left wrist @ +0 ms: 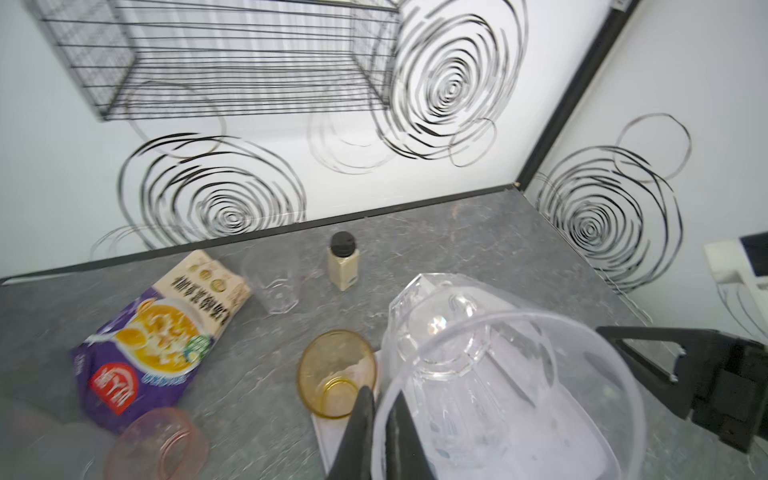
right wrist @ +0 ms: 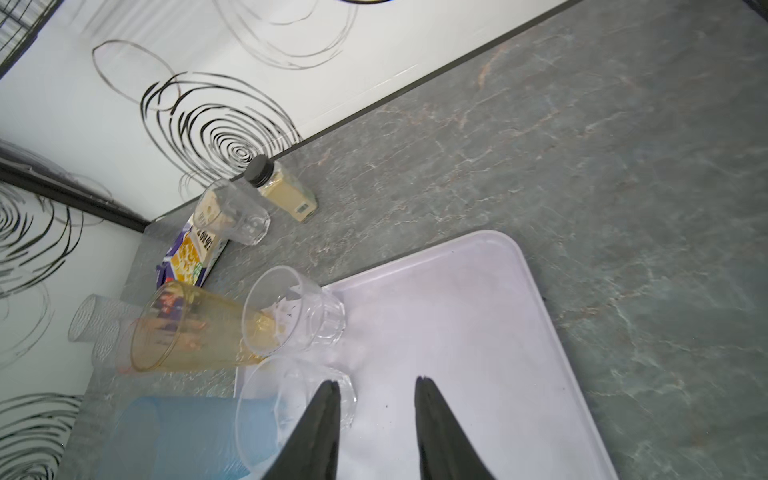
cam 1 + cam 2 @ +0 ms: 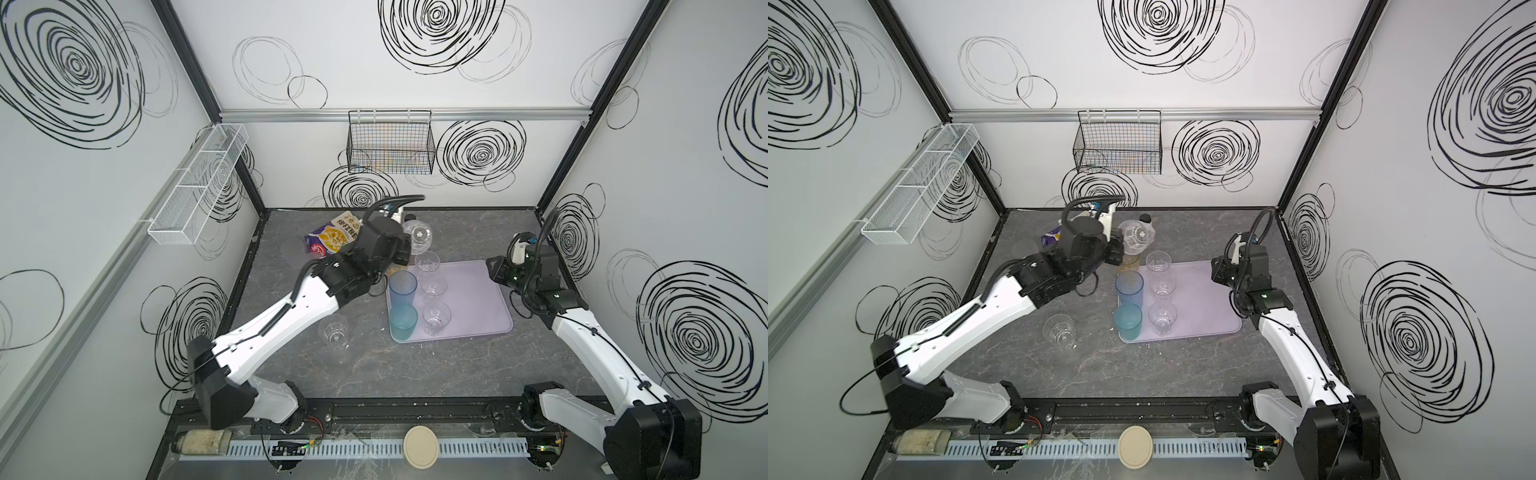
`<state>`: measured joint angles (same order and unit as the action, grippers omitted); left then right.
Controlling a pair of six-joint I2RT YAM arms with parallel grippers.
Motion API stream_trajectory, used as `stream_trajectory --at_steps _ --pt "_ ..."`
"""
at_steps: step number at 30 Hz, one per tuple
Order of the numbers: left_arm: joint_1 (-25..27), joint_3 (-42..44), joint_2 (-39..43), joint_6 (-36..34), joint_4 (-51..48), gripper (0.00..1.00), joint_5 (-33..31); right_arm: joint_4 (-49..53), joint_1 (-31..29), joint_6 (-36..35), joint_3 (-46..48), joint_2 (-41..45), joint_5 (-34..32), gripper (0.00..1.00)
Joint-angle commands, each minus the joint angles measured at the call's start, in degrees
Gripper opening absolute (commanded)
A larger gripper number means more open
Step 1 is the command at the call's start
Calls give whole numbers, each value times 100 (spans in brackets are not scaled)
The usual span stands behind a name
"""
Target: Place the glasses into the tray
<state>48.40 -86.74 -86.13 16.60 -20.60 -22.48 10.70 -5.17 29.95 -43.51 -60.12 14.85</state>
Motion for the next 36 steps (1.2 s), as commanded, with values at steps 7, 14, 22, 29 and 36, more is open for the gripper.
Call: stream_trajectory --at_steps 7,14,22,29,36 --pt "751 -2048 -2594 -544 -92 10 689 -318 1293 555 540 564 386 37" --pt "863 -2343 -3597 -598 -333 10 799 -288 1413 484 748 545 459 38" --pt "689 -2117 -3962 -722 -348 12 967 -372 1231 559 950 362 631 39" --pt "474 -2026 -4137 -674 -351 19 1338 -396 695 555 1044 349 380 42" --pt "404 -2075 -3988 -685 -394 21 1343 -326 219 409 938 -89 369 43"
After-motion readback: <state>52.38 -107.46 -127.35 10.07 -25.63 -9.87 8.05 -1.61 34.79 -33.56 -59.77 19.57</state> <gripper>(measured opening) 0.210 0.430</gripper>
